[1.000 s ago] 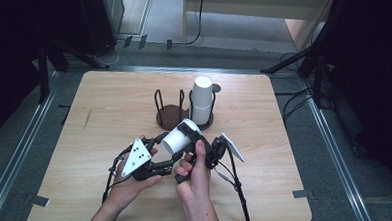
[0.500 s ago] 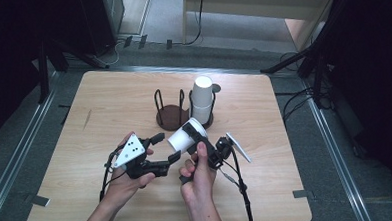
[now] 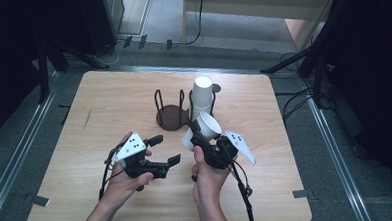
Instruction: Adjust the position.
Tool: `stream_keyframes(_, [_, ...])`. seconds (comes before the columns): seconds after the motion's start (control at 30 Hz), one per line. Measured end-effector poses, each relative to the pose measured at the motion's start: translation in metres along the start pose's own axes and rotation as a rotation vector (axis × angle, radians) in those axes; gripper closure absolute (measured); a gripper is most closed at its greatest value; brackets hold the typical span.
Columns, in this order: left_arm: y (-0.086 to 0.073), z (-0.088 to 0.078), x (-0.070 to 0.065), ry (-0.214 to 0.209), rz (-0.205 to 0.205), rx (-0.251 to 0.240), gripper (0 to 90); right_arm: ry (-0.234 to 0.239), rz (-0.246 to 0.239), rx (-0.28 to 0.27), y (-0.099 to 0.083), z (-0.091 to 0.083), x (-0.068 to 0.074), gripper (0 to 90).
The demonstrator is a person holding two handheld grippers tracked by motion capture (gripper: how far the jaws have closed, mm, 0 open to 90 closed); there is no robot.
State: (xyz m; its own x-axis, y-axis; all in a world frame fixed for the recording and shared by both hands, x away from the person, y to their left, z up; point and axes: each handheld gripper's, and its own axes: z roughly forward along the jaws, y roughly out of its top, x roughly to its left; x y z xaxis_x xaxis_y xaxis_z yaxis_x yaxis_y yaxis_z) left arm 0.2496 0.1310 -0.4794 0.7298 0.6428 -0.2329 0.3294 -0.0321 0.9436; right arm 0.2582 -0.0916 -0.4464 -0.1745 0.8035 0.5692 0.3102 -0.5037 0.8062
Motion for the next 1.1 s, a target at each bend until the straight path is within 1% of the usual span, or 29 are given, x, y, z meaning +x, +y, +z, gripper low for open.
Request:
stream_keyframes(0.03, [0.000, 0.000, 0.000, -0.001, -0.003, -0.003, 9.4, -0.005, -0.042, -0.015, 0.001, -0.002, 0.002, 28.4])
stream_keyframes(0.17, [0.002, -0.001, 0.000, -0.015, -0.025, 0.004, 9.3, -0.007, -0.133, -0.040, 0.003, -0.004, 0.006, 28.5])
stream_keyframes(0.2, [0.002, -0.001, 0.000, -0.014, -0.024, 0.004, 9.3, -0.014, -0.173, -0.047, 0.003, -0.005, 0.007, 28.6])
stream_keyframes(0.27, [0.002, -0.001, 0.000, -0.013, -0.031, 0.011, 9.3, -0.010, -0.236, -0.061, 0.004, -0.007, 0.009, 28.6])
stream_keyframes(0.4, [0.001, 0.000, 0.001, -0.012, -0.026, 0.027, 9.3, -0.001, -0.343, -0.072, 0.007, -0.008, 0.010, 28.6])
stream_keyframes(0.5, [0.001, 0.000, 0.002, -0.006, -0.029, 0.033, 9.3, 0.008, -0.384, -0.069, 0.010, -0.008, 0.008, 28.6])
stream_keyframes(0.57, [0.000, 0.001, 0.003, 0.006, -0.026, 0.041, 9.4, 0.030, -0.421, -0.066, 0.012, -0.008, 0.005, 28.7])
stream_keyframes(0.6, [0.000, 0.001, 0.003, 0.009, -0.029, 0.041, 9.4, 0.038, -0.432, -0.064, 0.013, -0.008, 0.005, 28.7])
stream_keyframes(0.7, [0.000, 0.002, 0.003, -0.001, -0.026, 0.039, 10.0, 0.062, -0.464, -0.065, 0.013, -0.009, 0.005, 28.7])
stream_keyframes(0.73, [0.000, 0.002, 0.002, -0.003, -0.026, 0.037, 10.1, 0.067, -0.485, -0.068, 0.013, -0.010, 0.005, 28.7])
stream_keyframes(0.77, [0.000, 0.002, 0.002, -0.007, -0.025, 0.036, 10.7, 0.071, -0.494, -0.071, 0.012, -0.010, 0.006, 28.7])
stream_keyframes(0.8, [0.000, 0.002, 0.002, -0.008, -0.024, 0.035, 12.4, 0.075, -0.518, -0.079, 0.012, -0.010, 0.006, 28.7])
stream_keyframes(0.9, [0.000, 0.001, 0.003, -0.006, -0.026, 0.036, 13.0, 0.069, -0.547, -0.086, 0.012, -0.011, 0.006, 28.7])
stream_keyframes(1.0, [0.000, 0.001, 0.005, 0.000, -0.039, 0.036, 13.0, 0.054, -0.572, -0.100, 0.013, -0.010, 0.004, 28.6])
stream_keyframes(1.1, [0.001, -0.001, 0.006, 0.008, -0.033, 0.025, 13.8, 0.046, -0.580, -0.112, 0.014, -0.011, 0.002, 28.6])
